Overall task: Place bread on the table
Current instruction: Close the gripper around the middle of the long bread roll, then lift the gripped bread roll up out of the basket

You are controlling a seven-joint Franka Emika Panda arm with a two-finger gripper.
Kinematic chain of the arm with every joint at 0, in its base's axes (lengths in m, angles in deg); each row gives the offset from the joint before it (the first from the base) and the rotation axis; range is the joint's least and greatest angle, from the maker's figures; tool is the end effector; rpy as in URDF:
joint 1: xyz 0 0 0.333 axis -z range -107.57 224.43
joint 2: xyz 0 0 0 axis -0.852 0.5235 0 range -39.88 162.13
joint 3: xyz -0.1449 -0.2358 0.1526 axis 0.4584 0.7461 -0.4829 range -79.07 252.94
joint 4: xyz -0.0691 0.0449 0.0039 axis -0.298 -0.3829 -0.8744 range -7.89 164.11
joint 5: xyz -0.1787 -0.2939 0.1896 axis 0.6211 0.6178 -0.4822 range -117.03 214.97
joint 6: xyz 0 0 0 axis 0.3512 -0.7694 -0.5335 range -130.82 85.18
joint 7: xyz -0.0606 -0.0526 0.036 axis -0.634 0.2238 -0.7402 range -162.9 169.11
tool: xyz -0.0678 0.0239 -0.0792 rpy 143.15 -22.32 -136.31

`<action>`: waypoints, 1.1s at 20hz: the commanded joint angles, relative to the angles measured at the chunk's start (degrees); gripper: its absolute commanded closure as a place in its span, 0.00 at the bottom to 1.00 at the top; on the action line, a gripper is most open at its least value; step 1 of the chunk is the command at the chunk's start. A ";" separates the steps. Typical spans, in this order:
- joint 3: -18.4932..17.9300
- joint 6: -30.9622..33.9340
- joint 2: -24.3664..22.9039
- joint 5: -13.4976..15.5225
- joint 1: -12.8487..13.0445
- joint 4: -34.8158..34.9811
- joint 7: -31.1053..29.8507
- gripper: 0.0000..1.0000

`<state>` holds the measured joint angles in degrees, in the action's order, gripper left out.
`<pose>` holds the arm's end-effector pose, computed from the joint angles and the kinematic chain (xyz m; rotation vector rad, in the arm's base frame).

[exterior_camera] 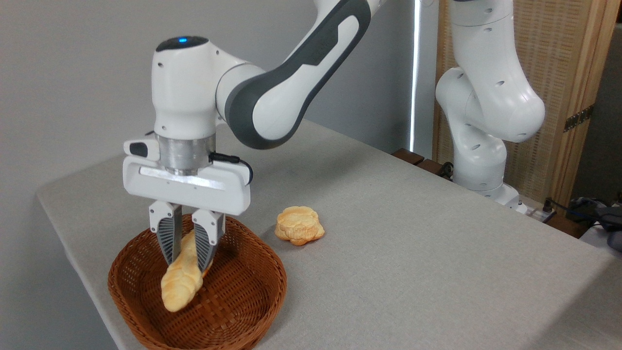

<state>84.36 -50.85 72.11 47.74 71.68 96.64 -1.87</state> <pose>0.6183 -0.1175 0.4308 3.0963 -0.1775 0.4242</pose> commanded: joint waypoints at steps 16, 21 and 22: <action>1.26 11.01 -12.74 -2.55 1.33 0.98 6.19 0.61; 1.26 17.68 -15.90 -2.55 3.62 2.91 12.68 0.61; 1.26 19.70 -16.43 -2.55 4.41 3.44 14.18 0.61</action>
<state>85.93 -35.40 58.94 45.33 74.12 97.40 7.70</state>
